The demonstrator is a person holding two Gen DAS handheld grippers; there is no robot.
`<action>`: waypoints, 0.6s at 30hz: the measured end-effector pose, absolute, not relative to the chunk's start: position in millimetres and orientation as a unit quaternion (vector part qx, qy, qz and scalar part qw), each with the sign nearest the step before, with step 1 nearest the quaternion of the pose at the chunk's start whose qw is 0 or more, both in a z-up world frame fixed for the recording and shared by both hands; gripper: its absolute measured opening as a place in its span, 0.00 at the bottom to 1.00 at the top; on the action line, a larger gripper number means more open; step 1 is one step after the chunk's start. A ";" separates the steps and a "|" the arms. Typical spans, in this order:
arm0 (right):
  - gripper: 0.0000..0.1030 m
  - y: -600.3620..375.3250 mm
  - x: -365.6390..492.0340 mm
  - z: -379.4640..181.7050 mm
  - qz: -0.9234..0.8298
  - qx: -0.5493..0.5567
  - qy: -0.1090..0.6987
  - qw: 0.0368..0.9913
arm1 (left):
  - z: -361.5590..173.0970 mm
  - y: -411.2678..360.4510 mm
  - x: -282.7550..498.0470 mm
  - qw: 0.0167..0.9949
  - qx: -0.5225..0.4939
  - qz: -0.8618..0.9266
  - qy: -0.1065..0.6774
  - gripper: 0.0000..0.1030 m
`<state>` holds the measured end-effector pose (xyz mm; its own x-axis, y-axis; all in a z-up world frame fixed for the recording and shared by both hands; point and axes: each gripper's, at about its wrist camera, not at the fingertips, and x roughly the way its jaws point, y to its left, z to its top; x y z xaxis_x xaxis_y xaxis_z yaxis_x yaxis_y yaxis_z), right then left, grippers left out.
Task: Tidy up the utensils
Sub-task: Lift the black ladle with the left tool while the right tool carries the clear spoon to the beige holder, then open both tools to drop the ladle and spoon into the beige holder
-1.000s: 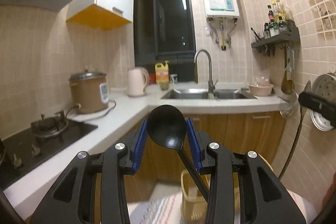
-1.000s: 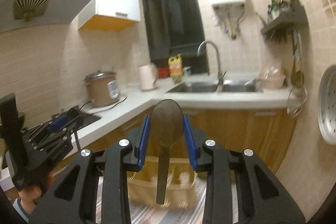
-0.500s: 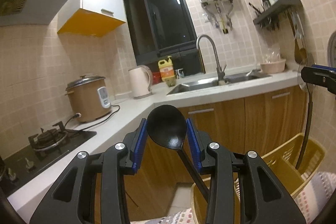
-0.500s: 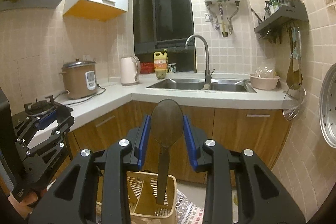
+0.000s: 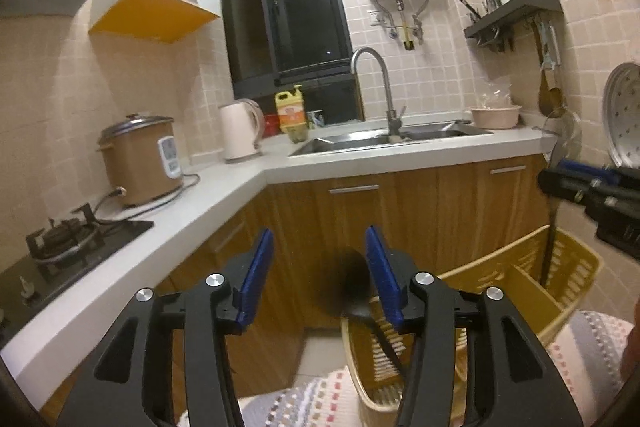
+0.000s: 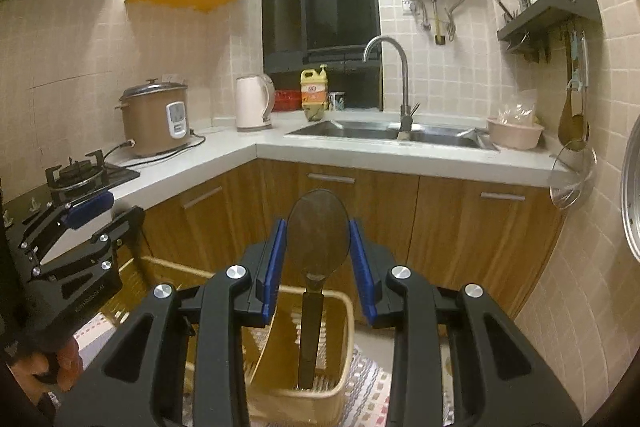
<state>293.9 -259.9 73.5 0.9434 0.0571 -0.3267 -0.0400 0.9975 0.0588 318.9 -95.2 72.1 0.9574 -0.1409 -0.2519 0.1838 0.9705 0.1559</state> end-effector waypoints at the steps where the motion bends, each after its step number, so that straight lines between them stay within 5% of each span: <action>1: 0.29 -261.3 291.8 72.9 0.026 0.030 0.170 0.985 | 73.9 -93.3 317.1 0.985 0.085 -0.087 0.124 0.47; 8: 0.54 -272.7 264.8 82.7 0.038 0.055 0.175 0.982 | 96.6 -70.5 296.2 0.982 0.042 -0.118 0.138 0.50; 18: 0.54 -282.0 211.0 120.0 0.040 0.084 0.194 0.977 | 137.0 -39.3 235.6 0.980 0.018 -0.130 0.148 0.53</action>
